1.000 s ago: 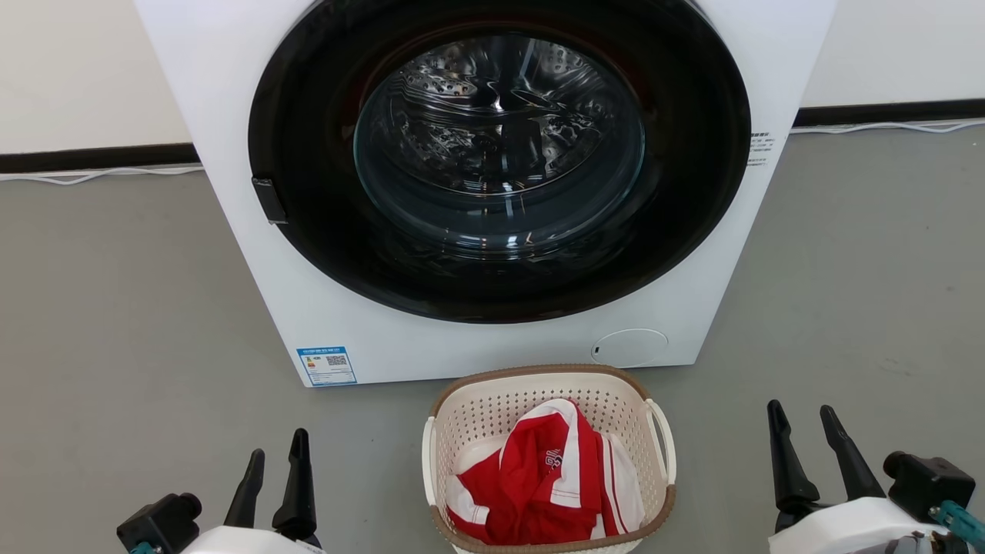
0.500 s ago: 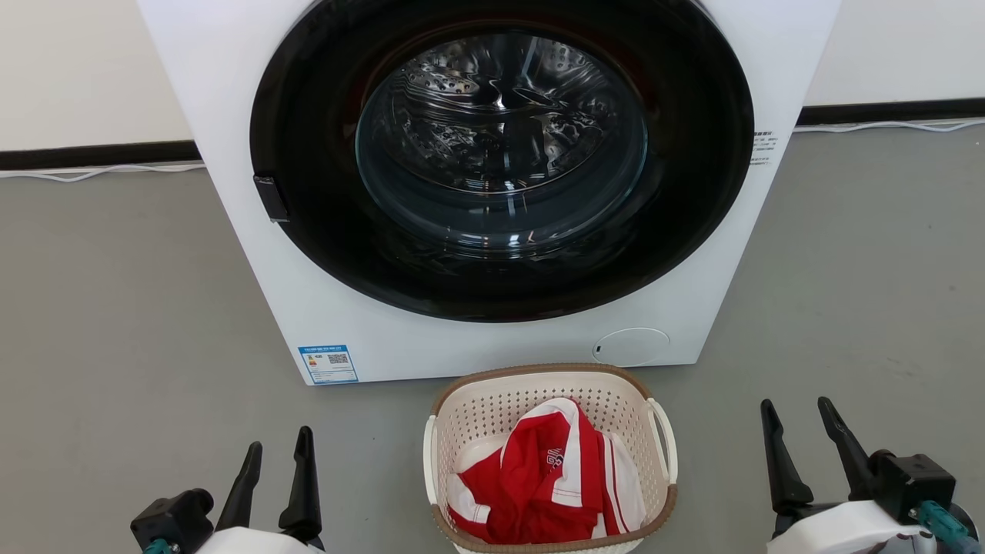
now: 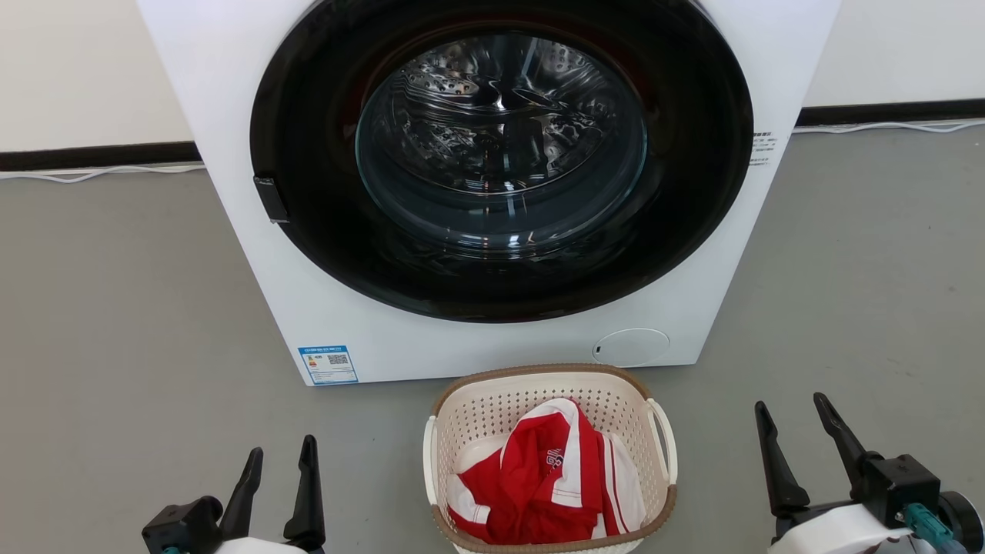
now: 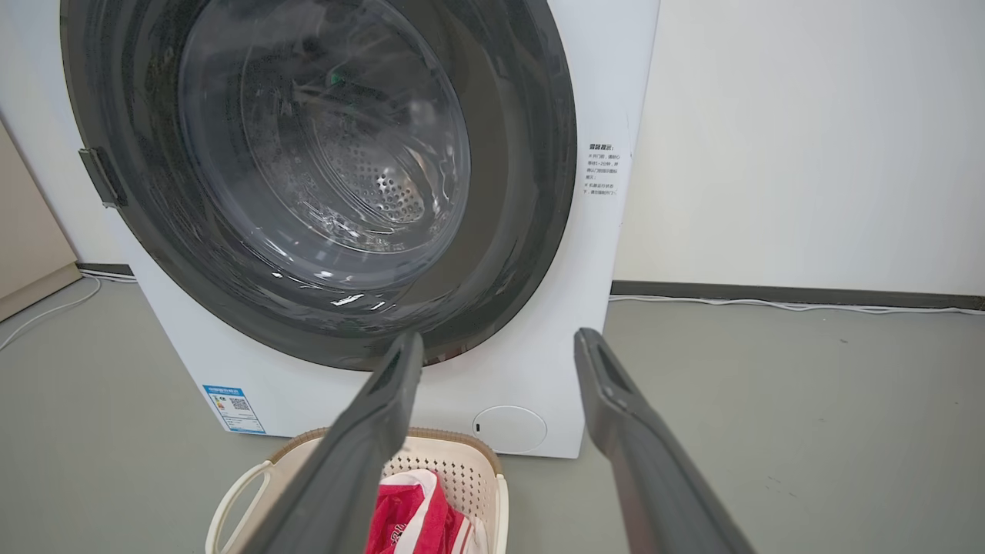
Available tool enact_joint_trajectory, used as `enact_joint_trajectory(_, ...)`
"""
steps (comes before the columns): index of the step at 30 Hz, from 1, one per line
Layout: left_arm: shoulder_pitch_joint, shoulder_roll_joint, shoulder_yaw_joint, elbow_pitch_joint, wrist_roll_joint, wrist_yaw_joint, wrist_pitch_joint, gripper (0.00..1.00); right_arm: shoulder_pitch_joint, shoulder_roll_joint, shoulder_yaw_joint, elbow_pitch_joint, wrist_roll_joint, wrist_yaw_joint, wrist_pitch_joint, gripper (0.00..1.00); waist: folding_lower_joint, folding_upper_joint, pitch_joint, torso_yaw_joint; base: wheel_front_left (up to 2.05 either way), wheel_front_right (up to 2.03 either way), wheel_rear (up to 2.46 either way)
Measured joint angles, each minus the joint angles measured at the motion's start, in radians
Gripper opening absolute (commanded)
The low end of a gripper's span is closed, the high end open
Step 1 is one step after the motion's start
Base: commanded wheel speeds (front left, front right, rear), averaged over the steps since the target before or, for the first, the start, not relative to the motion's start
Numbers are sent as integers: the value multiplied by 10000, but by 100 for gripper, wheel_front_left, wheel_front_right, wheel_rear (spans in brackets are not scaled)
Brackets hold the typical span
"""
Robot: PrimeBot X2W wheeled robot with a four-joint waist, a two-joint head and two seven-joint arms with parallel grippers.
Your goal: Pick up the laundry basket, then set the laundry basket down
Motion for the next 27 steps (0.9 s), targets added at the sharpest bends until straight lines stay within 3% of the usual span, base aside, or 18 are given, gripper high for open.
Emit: enact_joint_trajectory(27, -263, 6, -155, 8, 291, 15, -29, 100, -486, 2, -251, 259, -88, 4, 0, 100, 0, 0, 654, 41, 0, 0, 0)
